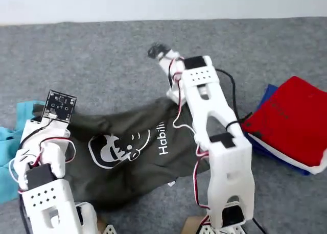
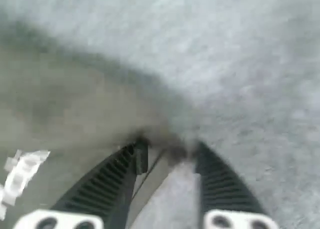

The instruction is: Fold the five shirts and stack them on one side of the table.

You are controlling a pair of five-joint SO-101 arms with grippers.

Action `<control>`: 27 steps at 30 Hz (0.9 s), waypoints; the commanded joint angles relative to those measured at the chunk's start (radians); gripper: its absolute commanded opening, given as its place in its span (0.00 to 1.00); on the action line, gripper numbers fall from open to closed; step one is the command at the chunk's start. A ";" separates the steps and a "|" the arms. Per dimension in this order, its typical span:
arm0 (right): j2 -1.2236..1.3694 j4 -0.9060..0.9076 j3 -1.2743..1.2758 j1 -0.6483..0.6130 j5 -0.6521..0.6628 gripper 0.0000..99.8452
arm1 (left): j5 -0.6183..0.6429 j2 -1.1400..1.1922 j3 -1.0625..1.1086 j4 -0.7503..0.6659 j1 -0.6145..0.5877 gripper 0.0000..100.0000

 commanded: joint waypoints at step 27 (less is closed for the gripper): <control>0.082 0.429 -0.270 -0.114 -0.029 0.19 | -0.003 0.002 0.064 -0.104 0.008 0.00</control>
